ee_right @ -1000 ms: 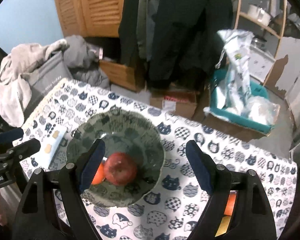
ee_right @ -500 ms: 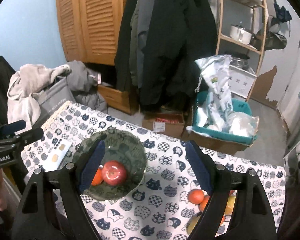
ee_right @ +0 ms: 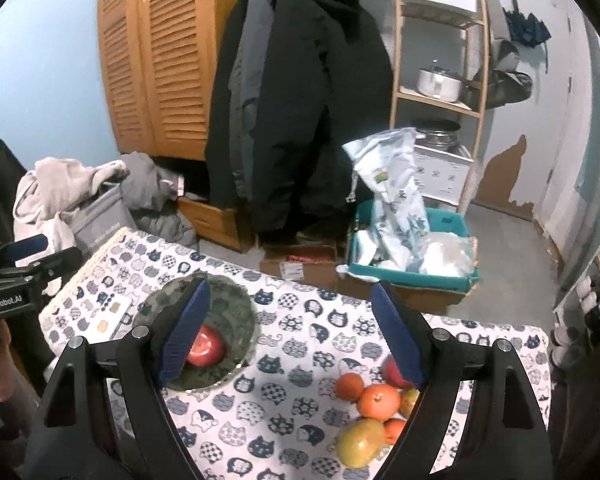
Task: Organize fruits
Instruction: 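Lift both tools out of the bowl and move back toward the fruit pile, then lower the left tool toward the yellow pear while the right tool approaches the fruit, then close the left tool on the yellow pear while the right tool lowers onto an orange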
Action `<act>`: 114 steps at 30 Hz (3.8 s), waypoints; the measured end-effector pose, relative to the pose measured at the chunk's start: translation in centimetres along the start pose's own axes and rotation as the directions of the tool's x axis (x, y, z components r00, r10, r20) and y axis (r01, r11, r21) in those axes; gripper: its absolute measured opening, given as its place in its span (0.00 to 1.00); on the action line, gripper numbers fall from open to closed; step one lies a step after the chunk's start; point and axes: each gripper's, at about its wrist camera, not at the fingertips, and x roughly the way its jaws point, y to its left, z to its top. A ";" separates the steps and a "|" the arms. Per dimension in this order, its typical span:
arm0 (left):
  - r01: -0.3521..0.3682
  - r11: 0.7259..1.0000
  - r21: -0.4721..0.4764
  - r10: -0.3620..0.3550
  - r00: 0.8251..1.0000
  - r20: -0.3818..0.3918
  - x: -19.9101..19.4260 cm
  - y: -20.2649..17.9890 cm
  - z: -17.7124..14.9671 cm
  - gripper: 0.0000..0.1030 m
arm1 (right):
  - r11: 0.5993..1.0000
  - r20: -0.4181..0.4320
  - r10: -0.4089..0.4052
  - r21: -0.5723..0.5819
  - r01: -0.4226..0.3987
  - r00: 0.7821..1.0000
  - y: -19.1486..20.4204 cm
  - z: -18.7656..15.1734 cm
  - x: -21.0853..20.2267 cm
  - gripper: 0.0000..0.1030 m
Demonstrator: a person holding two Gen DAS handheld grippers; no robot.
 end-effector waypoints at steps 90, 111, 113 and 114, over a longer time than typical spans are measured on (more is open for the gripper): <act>0.339 0.902 0.269 -0.111 0.782 -0.613 18.2 -29.8 -17.3 0.89 | 0.891 -0.537 -0.218 0.230 0.391 0.815 -22.4 -21.6 6.1 0.81; 0.362 0.897 0.255 -0.126 0.761 -0.636 19.2 -27.6 -18.2 0.65 | 0.916 -0.527 -0.067 0.305 0.261 0.847 -20.7 -21.4 9.3 0.81; 0.343 0.903 0.258 -0.113 0.771 -0.627 19.2 -26.6 -17.9 0.65 | 0.920 -0.529 -0.045 0.310 0.242 0.848 -20.2 -21.4 10.1 0.81; 0.336 0.905 0.260 -0.108 0.775 -0.623 19.3 -26.3 -17.7 0.65 | 0.922 -0.530 -0.037 0.310 0.234 0.847 -20.0 -21.3 10.4 0.81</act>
